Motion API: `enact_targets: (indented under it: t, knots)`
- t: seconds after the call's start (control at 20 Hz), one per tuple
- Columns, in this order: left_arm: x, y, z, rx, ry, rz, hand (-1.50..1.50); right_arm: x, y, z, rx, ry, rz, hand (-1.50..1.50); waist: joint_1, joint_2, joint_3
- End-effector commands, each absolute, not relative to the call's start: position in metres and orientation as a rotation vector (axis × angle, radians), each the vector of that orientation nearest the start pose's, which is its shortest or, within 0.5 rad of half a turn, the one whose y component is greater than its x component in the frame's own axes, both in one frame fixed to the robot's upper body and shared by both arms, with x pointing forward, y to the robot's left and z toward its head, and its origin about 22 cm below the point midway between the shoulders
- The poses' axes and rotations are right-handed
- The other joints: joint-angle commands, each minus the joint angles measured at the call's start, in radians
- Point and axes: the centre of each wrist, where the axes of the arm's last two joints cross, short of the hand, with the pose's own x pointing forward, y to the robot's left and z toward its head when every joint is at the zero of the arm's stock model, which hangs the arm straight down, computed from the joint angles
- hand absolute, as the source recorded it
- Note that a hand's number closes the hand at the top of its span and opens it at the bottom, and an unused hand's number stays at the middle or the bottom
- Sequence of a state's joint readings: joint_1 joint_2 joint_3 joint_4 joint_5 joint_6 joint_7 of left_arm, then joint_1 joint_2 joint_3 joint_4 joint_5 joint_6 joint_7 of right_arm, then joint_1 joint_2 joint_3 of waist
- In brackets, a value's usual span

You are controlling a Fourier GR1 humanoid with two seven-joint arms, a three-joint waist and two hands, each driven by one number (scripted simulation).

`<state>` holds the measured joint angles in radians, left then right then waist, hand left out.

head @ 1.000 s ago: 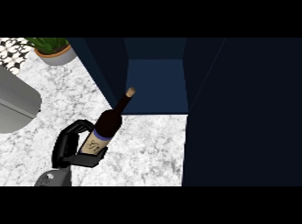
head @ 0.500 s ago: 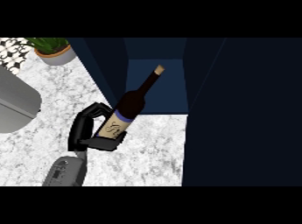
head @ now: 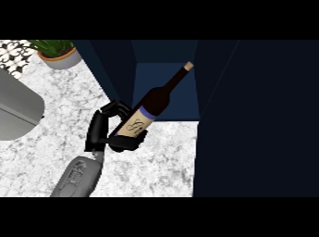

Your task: Pick up the wine, place it into the cabinet and close the cabinet

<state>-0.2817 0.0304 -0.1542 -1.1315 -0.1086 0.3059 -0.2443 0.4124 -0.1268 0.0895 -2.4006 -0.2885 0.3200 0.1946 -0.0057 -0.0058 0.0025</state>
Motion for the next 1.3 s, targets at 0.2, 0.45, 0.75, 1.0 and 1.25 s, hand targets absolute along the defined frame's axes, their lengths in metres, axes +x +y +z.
enact_targets:
  t: [0.2,0.45,0.75,1.0,1.25]
  knots:
    - [0.319,0.122,-0.013,0.16,-1.673,-0.234,1.5,0.1,-0.247,0.152,0.405,-1.851,0.254,-1.5,-0.03,0.005,-0.003]
    - [0.328,0.115,-0.001,0.189,-1.653,-0.181,1.5,0.099,-0.249,0.146,0.414,-1.861,0.252,-1.5,-0.041,0.006,-0.003]
    - [0.329,0.099,-0.005,0.311,-1.613,-0.236,1.5,0.111,-0.24,0.144,0.442,-1.866,0.26,-1.5,-0.061,0.012,-0.003]
    - [0.331,0.102,-0.005,0.372,-1.579,-0.274,1.5,0.111,-0.239,0.142,0.456,-1.867,0.266,-1.5,-0.076,0.012,-0.002]
    - [0.334,0.116,-0.013,0.42,-1.546,-0.249,1.5,0.117,-0.244,0.139,0.474,-1.865,0.298,-1.5,-0.09,0.021,-0.003]
